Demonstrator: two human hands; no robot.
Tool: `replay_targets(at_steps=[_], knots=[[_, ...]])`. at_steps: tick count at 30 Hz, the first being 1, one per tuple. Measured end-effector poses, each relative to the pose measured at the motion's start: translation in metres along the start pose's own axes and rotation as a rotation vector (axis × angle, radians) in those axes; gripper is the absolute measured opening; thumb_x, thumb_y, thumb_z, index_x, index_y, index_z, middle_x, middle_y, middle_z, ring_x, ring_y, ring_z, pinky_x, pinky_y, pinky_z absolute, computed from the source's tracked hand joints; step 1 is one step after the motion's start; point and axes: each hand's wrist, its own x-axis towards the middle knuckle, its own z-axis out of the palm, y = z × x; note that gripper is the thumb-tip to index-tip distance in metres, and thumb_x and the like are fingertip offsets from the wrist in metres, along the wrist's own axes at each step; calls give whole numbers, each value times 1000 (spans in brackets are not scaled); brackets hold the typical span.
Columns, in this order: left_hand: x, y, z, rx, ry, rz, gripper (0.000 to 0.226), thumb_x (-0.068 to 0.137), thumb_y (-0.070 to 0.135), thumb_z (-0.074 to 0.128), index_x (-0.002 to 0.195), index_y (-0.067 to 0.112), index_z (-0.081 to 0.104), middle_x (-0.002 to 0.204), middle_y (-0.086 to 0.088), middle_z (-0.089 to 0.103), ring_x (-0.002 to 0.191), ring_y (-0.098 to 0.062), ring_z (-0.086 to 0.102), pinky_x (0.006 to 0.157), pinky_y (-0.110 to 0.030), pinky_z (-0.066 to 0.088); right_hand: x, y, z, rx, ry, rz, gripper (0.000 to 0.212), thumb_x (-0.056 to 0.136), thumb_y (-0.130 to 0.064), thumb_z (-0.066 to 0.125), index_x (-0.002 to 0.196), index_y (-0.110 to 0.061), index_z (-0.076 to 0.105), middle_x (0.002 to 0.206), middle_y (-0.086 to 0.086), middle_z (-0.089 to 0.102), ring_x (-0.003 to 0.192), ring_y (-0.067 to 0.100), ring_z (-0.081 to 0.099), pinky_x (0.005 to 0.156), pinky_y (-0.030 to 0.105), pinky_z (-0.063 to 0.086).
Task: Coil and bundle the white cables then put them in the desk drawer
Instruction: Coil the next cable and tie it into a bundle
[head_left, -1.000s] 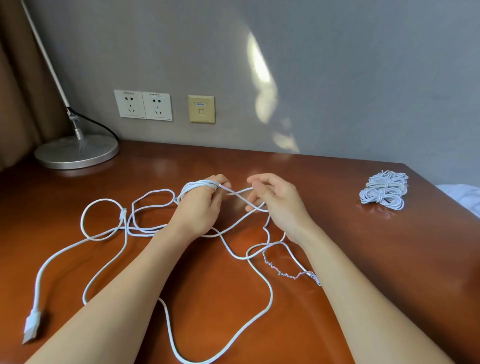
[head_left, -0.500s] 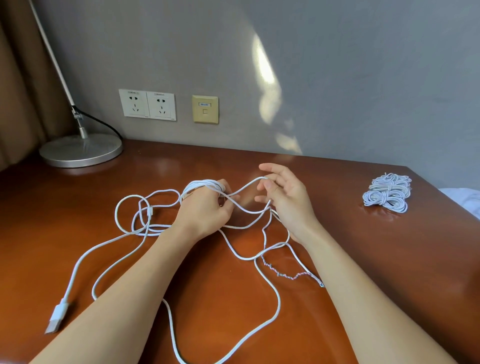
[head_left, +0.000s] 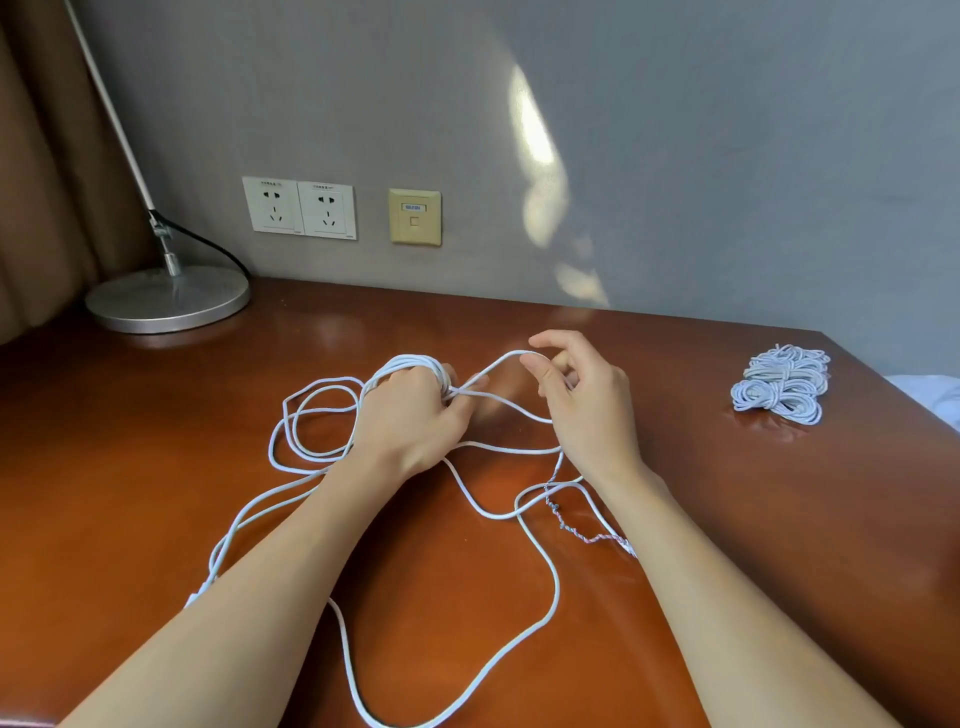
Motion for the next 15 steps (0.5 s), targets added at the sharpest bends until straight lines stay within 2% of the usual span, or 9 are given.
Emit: replay_targets(at_steps=[4,8,11,15], knots=[[-4,4,0,-47,-39,-62,63,101,61,42,64,10,45,61,-6,48,60,-24,48,65,-43,43,-1,2,0,-48,-38,6,26,101,-49,59,108,-28,71,69,-18,60,67,6,61,59,18,43],[-4,-1,1,-112,-71,-75,79,91,75,25,72,6,60,68,-9,62,69,-27,60,75,-49,51,-1,-1,-1,-57,-108,8,31,101,-51,56,110,-26,71,73,-22,60,69,1,61,59,11,40],[-2,-2,3,-276,-81,-92,84,94,76,18,63,10,59,55,0,56,58,-18,57,71,-40,49,-1,0,-2,-60,-170,5,28,101,-47,56,110,-26,70,79,-21,64,73,-1,63,61,9,41],[-2,-1,4,-431,-134,-112,77,107,61,19,57,14,55,51,4,48,50,-9,43,66,-34,41,-1,2,-1,-69,-240,9,20,103,-41,59,109,-27,71,76,-18,64,72,1,62,59,10,42]])
